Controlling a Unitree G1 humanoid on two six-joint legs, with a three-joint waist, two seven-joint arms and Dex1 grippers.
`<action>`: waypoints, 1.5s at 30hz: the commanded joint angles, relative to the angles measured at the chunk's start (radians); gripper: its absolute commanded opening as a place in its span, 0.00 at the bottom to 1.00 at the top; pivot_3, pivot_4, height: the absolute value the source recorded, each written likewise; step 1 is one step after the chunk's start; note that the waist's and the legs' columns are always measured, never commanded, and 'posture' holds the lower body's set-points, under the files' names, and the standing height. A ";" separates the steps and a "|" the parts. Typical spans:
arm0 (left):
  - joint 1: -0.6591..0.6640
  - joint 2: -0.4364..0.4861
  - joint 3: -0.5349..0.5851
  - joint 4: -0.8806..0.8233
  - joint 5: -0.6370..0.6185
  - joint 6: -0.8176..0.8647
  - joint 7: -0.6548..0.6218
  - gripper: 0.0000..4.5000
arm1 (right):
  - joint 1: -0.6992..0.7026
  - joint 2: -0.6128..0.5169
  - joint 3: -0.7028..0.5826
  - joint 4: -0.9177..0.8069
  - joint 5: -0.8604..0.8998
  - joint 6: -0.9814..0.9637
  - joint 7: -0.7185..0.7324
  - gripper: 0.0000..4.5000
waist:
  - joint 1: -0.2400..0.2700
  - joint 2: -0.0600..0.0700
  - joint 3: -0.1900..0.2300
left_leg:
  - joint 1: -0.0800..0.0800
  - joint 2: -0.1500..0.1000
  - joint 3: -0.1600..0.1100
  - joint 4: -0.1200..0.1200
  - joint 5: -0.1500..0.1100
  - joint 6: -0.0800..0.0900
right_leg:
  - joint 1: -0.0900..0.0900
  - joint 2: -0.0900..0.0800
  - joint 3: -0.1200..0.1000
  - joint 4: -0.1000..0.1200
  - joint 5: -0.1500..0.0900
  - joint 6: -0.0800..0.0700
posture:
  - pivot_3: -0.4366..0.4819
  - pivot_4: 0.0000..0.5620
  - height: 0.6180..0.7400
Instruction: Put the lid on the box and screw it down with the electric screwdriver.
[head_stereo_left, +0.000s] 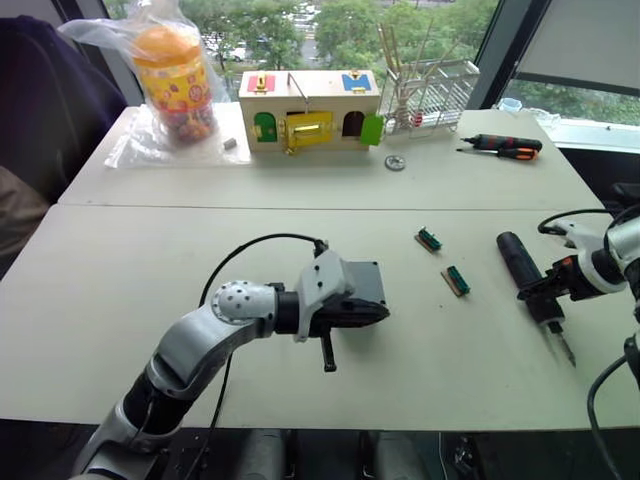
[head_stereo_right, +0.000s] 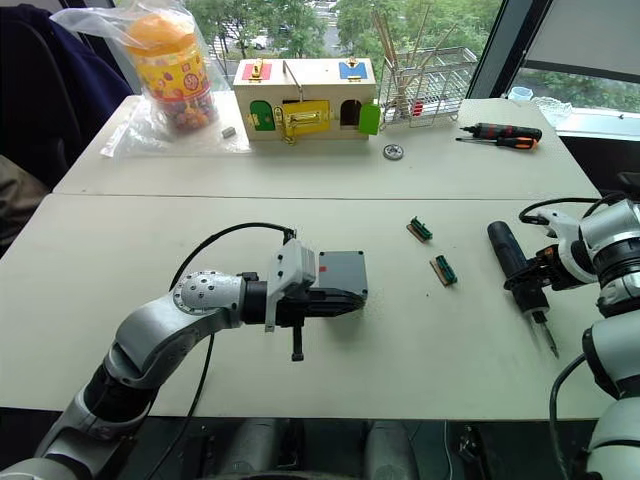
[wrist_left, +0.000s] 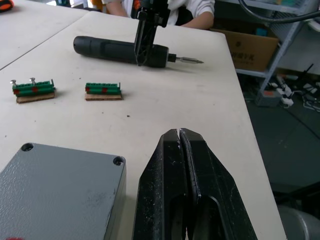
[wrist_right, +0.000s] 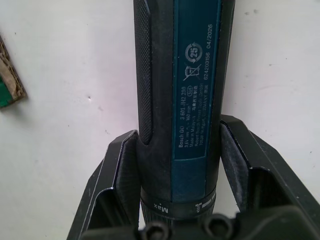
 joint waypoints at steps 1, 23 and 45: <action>-0.006 -0.001 0.035 0.001 -0.001 -0.025 0.002 0.00 | -0.017 0.001 -0.032 0.073 -0.057 -0.029 -0.001 0.41 | 0.000 0.000 0.000 | 0.000 0.000 0.000 0.000 0.000 0.000 | 0.000 0.000 0.000 0.000 0.000 0.000 | 0.48 0.27 0.72; -0.173 0.125 0.212 0.272 -0.042 -0.020 -0.156 0.00 | 0.195 0.786 -1.268 -1.467 0.709 -0.003 -0.974 0.41 | 0.007 0.017 0.010 | -0.008 -0.001 0.002 -0.012 0.009 -0.009 | -0.015 0.001 0.000 0.008 0.000 0.000 | 0.48 0.27 0.72; -0.163 0.001 0.091 0.370 0.082 -0.077 -0.132 0.00 | 0.674 0.755 -0.823 -1.480 0.654 -0.398 -0.788 0.41 | -0.003 0.016 0.009 | -0.003 -0.004 -0.001 -0.013 0.009 -0.008 | -0.010 0.002 0.001 0.004 0.001 0.000 | 0.48 0.27 0.72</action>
